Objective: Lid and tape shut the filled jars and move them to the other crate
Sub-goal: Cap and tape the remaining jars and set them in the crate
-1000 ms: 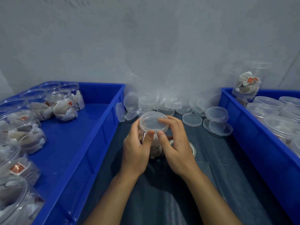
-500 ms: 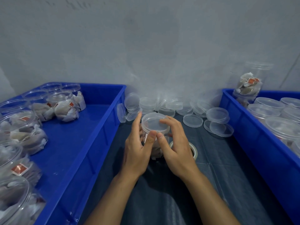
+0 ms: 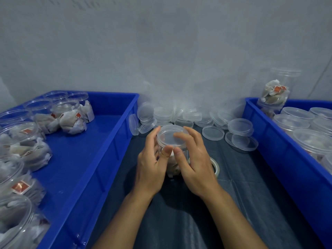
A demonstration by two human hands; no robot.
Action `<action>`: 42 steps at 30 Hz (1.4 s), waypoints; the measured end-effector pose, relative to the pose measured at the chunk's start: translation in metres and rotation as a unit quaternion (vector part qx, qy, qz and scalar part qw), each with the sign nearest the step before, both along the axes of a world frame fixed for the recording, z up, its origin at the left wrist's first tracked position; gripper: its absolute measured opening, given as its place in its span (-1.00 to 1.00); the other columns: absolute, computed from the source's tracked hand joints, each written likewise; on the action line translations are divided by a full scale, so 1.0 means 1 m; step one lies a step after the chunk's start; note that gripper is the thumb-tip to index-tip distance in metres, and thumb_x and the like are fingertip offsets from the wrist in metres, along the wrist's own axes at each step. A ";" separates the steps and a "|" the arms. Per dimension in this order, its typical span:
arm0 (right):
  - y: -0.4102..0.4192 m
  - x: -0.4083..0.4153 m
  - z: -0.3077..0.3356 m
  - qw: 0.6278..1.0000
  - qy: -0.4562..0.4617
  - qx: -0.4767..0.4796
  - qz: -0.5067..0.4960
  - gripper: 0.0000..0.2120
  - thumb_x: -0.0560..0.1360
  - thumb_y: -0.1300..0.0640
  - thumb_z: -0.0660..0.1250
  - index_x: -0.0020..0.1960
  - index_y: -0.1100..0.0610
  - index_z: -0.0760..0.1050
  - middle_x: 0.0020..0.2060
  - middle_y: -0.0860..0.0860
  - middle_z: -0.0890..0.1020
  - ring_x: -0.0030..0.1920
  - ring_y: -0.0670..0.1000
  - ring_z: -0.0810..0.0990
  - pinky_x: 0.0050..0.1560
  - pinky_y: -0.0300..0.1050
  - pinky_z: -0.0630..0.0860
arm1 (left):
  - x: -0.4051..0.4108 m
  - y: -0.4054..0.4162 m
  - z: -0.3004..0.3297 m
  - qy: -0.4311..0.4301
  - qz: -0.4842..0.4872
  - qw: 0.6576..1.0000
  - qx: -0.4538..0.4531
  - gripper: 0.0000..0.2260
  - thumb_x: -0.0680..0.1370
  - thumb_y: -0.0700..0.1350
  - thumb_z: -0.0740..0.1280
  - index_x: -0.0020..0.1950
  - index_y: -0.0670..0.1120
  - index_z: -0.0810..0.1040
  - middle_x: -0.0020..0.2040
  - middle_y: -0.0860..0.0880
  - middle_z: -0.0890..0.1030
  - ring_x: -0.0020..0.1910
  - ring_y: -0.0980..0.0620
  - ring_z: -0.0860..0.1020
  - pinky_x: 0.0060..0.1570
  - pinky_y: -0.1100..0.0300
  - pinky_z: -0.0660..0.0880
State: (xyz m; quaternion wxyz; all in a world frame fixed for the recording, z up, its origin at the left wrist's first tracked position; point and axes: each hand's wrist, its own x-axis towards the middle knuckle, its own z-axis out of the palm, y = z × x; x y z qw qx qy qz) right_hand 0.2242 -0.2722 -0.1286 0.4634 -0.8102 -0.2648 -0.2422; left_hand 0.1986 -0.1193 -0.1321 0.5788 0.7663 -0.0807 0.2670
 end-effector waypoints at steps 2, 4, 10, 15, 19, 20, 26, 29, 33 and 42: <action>0.000 0.000 0.000 1.000 -0.005 -0.001 -0.002 -0.65 0.68 -0.26 0.15 0.41 -0.20 0.42 0.49 -0.17 0.31 0.49 -0.06 0.39 0.36 -0.05 0.46 | 0.000 0.001 0.000 -0.001 0.001 1.000 0.008 -0.43 0.64 0.30 0.26 0.61 0.15 0.32 0.25 0.28 0.67 0.21 0.28 0.64 0.09 0.33 0.60; 0.001 0.000 0.000 1.000 -0.004 0.002 -0.003 -0.63 0.67 -0.30 0.13 0.40 -0.21 0.43 0.49 -0.18 0.31 0.47 -0.07 0.40 0.34 -0.10 0.46 | 0.001 0.001 0.000 -0.002 -0.001 1.000 0.014 -0.43 0.65 0.29 0.25 0.62 0.13 0.31 0.25 0.24 0.68 0.21 0.26 0.65 0.11 0.26 0.62; 0.000 -0.001 0.000 1.000 -0.007 0.006 -0.008 -0.65 0.66 -0.28 0.16 0.39 -0.22 0.45 0.48 -0.18 0.33 0.44 -0.05 0.44 0.32 -0.17 0.43 | 0.000 0.002 0.000 -0.007 -0.018 1.000 0.003 -0.34 0.61 0.41 0.22 0.62 0.12 0.30 0.27 0.19 0.67 0.22 0.26 0.65 0.10 0.30 0.61; 0.000 -0.001 0.005 0.999 -0.028 0.005 -0.025 -0.67 0.67 -0.24 0.16 0.38 -0.21 0.46 0.44 -0.17 0.37 0.42 -0.03 0.44 0.34 -0.13 0.42 | -0.001 -0.003 0.002 -0.008 -0.022 1.000 -0.008 -0.34 0.56 0.49 0.19 0.58 0.21 0.31 0.31 0.17 0.65 0.24 0.26 0.64 0.11 0.35 0.58; -0.002 -0.003 0.005 0.999 -0.014 0.023 -0.019 -0.70 0.65 -0.15 0.21 0.35 -0.16 0.49 0.36 -0.13 0.42 0.36 0.01 0.50 0.25 -0.05 0.50 | 0.000 -0.006 0.002 -0.009 -0.025 0.999 -0.020 -0.38 0.57 0.48 0.19 0.58 0.27 0.32 0.40 0.17 0.59 0.34 0.18 0.59 0.25 0.13 0.60; -0.002 -0.004 0.006 0.999 -0.009 0.031 -0.016 -0.71 0.64 -0.13 0.23 0.34 -0.15 0.49 0.34 -0.11 0.43 0.33 0.01 0.52 0.22 -0.09 0.50 | -0.001 -0.007 0.002 -0.010 -0.029 0.999 -0.025 -0.37 0.57 0.48 0.20 0.59 0.28 0.31 0.43 0.18 0.56 0.38 0.16 0.56 0.30 0.10 0.58; -0.003 -0.008 0.010 0.995 0.030 0.096 0.020 -0.69 0.60 -0.14 0.23 0.31 -0.12 0.48 0.19 -0.10 0.53 0.14 -0.01 0.58 0.03 -0.30 0.47 | -0.002 -0.007 0.004 -0.015 0.014 1.000 -0.002 -0.25 0.47 0.55 0.25 0.54 0.15 0.40 0.37 0.23 0.57 0.40 0.18 0.53 0.32 0.12 0.54; -0.003 -0.007 0.013 0.985 0.084 0.146 0.036 -0.68 0.58 -0.22 0.24 0.24 -0.10 0.50 0.13 -0.07 0.59 0.15 0.05 0.59 0.15 0.04 0.54 | -0.004 -0.007 0.008 -0.035 0.030 0.993 0.106 -0.24 0.54 0.53 0.17 0.57 0.08 0.43 0.43 0.21 0.52 0.42 0.14 0.49 0.37 0.15 0.47; -0.008 -0.005 0.018 0.980 0.096 0.173 0.025 -0.61 0.50 -0.24 0.31 0.18 -0.01 0.55 0.10 -0.07 0.63 0.14 0.01 0.61 0.19 0.07 0.54 | -0.006 -0.009 0.010 -0.022 0.035 0.980 0.197 -0.19 0.48 0.42 0.38 0.65 0.15 0.29 0.48 0.20 0.48 0.45 0.18 0.45 0.39 0.15 0.46; -0.010 -0.003 0.017 0.971 0.099 0.211 0.051 -0.65 0.43 -0.12 0.43 0.17 -0.03 0.66 0.15 -0.11 0.71 0.22 -0.06 0.67 0.21 -0.10 0.57 | -0.012 -0.010 0.012 0.028 0.019 0.981 0.191 -0.15 0.39 0.37 0.44 0.64 0.21 0.26 0.47 0.20 0.51 0.38 0.19 0.53 0.25 0.01 0.59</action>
